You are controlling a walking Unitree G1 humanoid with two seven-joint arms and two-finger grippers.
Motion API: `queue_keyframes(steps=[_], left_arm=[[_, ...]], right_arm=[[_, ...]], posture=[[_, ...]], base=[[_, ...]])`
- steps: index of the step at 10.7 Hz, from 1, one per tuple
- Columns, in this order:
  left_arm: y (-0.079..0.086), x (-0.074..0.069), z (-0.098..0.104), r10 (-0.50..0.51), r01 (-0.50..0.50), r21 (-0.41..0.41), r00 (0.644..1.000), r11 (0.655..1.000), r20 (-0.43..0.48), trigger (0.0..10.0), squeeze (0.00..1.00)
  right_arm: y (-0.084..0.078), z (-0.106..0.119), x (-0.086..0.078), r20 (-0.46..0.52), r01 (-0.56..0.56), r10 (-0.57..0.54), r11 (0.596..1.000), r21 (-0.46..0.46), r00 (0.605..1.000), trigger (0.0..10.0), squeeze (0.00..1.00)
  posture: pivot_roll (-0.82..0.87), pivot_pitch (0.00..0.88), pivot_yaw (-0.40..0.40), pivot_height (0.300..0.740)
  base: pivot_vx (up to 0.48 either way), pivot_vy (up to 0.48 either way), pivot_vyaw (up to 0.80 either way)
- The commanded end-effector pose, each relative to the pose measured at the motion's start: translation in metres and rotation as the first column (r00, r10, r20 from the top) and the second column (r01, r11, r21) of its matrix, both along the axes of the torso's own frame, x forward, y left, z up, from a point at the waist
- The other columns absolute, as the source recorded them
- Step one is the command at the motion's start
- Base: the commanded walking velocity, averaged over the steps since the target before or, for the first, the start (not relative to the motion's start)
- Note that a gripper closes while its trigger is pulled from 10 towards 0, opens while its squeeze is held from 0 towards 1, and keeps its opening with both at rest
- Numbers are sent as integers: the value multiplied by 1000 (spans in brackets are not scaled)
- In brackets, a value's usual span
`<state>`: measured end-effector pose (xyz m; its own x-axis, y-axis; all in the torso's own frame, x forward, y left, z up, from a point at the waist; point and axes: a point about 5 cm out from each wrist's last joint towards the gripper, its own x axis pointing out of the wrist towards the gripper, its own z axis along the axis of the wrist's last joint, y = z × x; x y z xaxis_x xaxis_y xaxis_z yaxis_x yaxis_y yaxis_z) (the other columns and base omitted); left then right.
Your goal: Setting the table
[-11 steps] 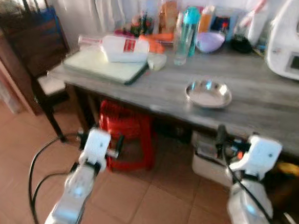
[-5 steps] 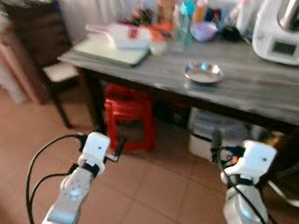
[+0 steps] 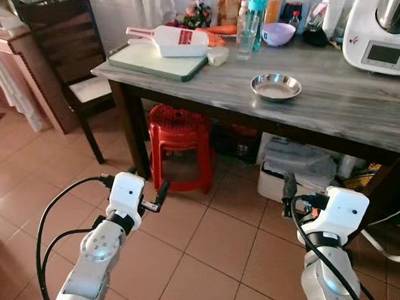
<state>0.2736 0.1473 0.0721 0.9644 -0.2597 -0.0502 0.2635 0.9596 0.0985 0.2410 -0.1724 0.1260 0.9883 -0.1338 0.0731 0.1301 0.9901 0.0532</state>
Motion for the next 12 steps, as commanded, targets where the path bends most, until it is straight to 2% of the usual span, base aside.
queue_keyframes(steps=[1,3,6,12], left_arm=[[1,0,2,-10,10,2,1000,1000,-2,10000,0],[1,1,3,-16,16,-5,1000,1000,-9,10000,0],[0,2,4,-26,26,-14,1000,1000,-12,10000,0],[-5,3,7,-34,34,-24,999,999,-5,10000,0]], right_arm=[[1,3,1,7,-4,4,1000,-1,1000,10000,0],[1,4,2,12,-1,1,1000,-3,1000,10000,0],[0,4,1,13,3,-3,1000,-6,1000,10000,0],[0,8,5,38,-4,5,1000,-20,999,10000,0]], posture=[[49,39,82,740],[47,41,84,740],[44,41,86,740],[48,41,84,740]], base=[[0,-401,0],[0,-401,-203],[0,-401,-677],[0,-398,0]])
